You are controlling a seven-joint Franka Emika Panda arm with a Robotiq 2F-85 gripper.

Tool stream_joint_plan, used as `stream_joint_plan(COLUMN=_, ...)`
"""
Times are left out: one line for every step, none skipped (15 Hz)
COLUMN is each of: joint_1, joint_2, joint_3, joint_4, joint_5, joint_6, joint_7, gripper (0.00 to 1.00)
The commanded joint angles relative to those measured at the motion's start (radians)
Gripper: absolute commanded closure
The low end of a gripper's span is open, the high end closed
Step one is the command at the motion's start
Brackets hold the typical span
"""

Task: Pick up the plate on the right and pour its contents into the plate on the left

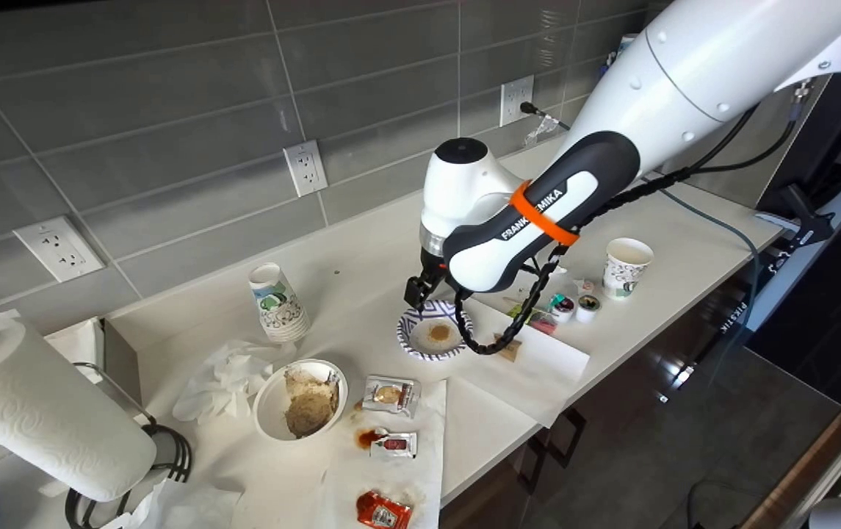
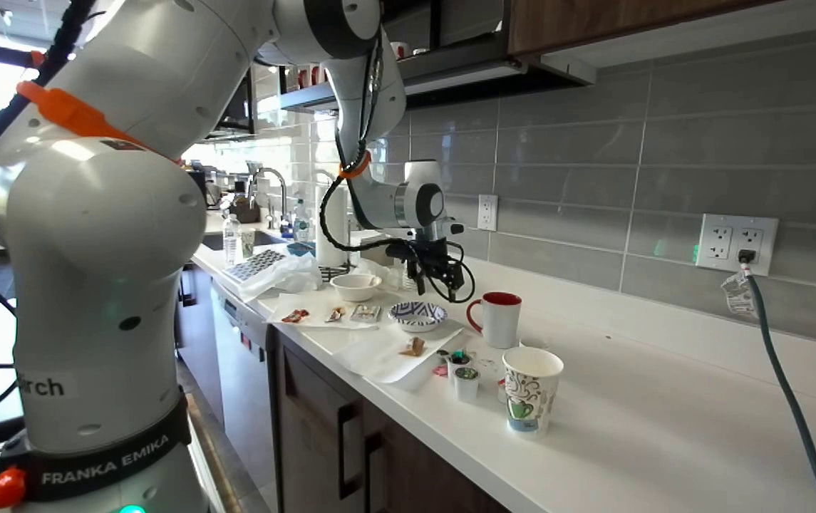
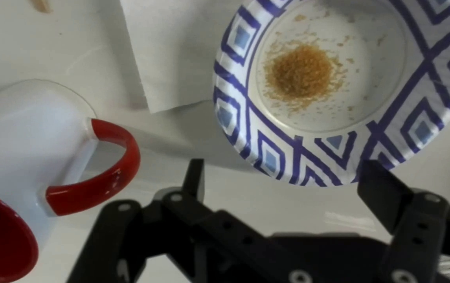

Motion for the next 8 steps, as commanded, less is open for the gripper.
stream_joint_plan(joint_1=0.006, joint_2=0.06, joint_3=-0.022, joint_4=0.06, joint_5=-0.012, joint_6=-0.012, joint_7=-0.038, gripper=0.0)
stream_joint_plan(joint_1=0.007, joint_2=0.069, joint_3=-0.026, joint_4=0.069, joint_5=-0.013, joint_6=-0.016, joint_7=-0.049, gripper=0.0)
stream_joint_plan(joint_1=0.006, joint_2=0.076, joint_3=-0.028, joint_4=0.076, joint_5=-0.013, joint_6=-0.018, joint_7=-0.058, gripper=0.0)
stream_joint_plan(joint_1=0.003, joint_2=0.082, joint_3=-0.027, joint_4=0.08, joint_5=-0.011, joint_6=-0.02, joint_7=-0.072, gripper=0.0)
stream_joint_plan(joint_1=0.001, joint_2=0.086, joint_3=-0.026, joint_4=0.084, joint_5=-0.011, joint_6=-0.025, joint_7=-0.085, gripper=0.0)
stream_joint_plan(joint_1=-0.004, joint_2=0.091, joint_3=-0.022, joint_4=0.088, joint_5=-0.007, joint_6=-0.029, joint_7=-0.1, gripper=0.0)
stream_joint_plan(joint_1=-0.008, joint_2=0.095, joint_3=-0.019, joint_4=0.09, joint_5=-0.005, joint_6=-0.03, joint_7=-0.112, gripper=0.0)
stream_joint_plan(joint_1=-0.008, joint_2=0.098, joint_3=-0.019, joint_4=0.092, joint_5=-0.006, joint_6=-0.032, joint_7=-0.12, gripper=0.0)
